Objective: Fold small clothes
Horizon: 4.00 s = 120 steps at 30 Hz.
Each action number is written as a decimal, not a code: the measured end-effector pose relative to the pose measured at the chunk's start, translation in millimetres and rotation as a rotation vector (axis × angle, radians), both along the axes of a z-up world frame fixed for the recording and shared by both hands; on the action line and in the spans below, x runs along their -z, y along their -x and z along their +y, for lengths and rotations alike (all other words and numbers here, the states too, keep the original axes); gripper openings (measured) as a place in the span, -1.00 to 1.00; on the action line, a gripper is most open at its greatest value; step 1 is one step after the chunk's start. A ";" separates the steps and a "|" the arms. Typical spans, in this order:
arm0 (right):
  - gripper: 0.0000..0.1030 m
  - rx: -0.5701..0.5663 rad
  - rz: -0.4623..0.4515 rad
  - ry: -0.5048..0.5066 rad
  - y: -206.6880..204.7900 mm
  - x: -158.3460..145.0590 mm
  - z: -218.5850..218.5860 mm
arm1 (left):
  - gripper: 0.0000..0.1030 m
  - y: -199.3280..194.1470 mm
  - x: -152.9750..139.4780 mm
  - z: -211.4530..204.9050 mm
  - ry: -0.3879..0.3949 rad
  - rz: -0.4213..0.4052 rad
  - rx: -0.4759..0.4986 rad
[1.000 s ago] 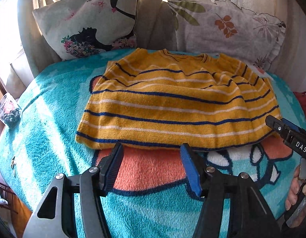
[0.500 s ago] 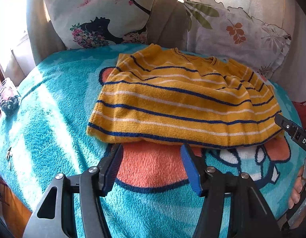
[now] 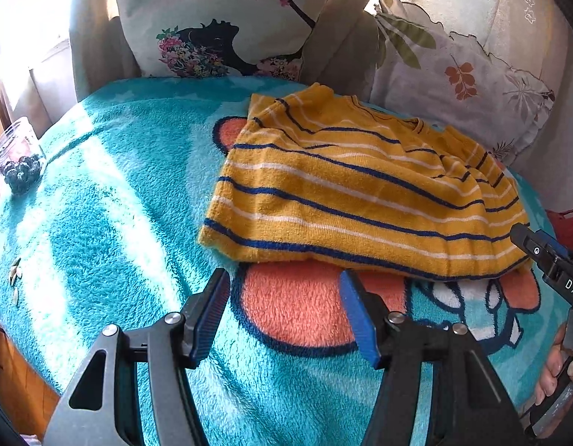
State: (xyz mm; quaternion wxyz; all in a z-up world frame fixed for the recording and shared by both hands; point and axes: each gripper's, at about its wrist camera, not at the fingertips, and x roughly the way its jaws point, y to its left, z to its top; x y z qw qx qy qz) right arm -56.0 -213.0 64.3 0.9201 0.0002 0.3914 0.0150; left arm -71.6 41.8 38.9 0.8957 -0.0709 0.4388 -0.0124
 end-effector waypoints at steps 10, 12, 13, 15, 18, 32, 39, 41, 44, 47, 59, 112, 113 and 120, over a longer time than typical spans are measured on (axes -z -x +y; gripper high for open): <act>0.64 -0.094 0.037 0.010 -5.6 4.8 44.2 | 0.17 2.9 3.7 33.2 0.049 0.001 -0.047; 0.64 -0.135 0.050 -0.006 -8.6 6.0 56.7 | 0.17 4.3 3.4 44.7 0.062 -0.004 -0.073; 0.64 -0.159 0.055 -0.013 -10.1 6.4 63.5 | 0.17 4.9 3.2 51.1 0.068 -0.007 -0.088; 0.64 -0.236 0.066 -0.015 -16.1 7.7 84.1 | 0.17 6.2 3.2 64.7 0.078 -0.012 -0.121; 0.64 -0.347 0.058 0.036 -23.7 10.8 121.1 | 0.18 9.7 4.3 83.7 0.085 -0.015 -0.167; 0.64 -0.709 0.017 0.396 -44.3 66.3 262.8 | 0.24 28.2 2.0 141.5 0.127 -0.030 -0.312; -0.63 -0.656 0.059 0.292 -70.5 58.6 268.3 | 0.24 29.6 -3.5 136.7 0.132 -0.032 -0.298; -0.77 -0.629 0.054 0.209 -73.3 45.8 259.1 | 0.24 30.7 -6.6 134.4 0.125 -0.037 -0.294; -0.82 -0.571 0.031 0.071 -78.1 17.7 232.8 | 0.24 29.7 -13.3 129.7 0.114 -0.043 -0.283; -0.84 -0.448 -0.024 -0.089 -85.2 -22.0 175.5 | 0.24 28.8 -22.0 119.4 0.112 -0.055 -0.257; -0.85 0.186 -0.001 -0.340 -61.5 -14.2 -126.4 | 0.26 -1.9 -24.4 27.1 0.058 -0.032 -0.068; -0.65 -0.029 0.048 -0.503 -113.0 -14.8 -159.3 | -0.14 -137.5 -34.8 -149.3 0.169 0.091 0.385; -0.65 -0.002 0.074 -0.498 -112.6 -6.7 -161.5 | -0.14 -134.8 -24.2 -151.9 0.113 0.112 0.375; -0.64 0.015 -0.001 -0.408 -74.8 -31.0 -154.2 | 0.07 -109.0 -4.3 -138.8 0.027 0.074 0.355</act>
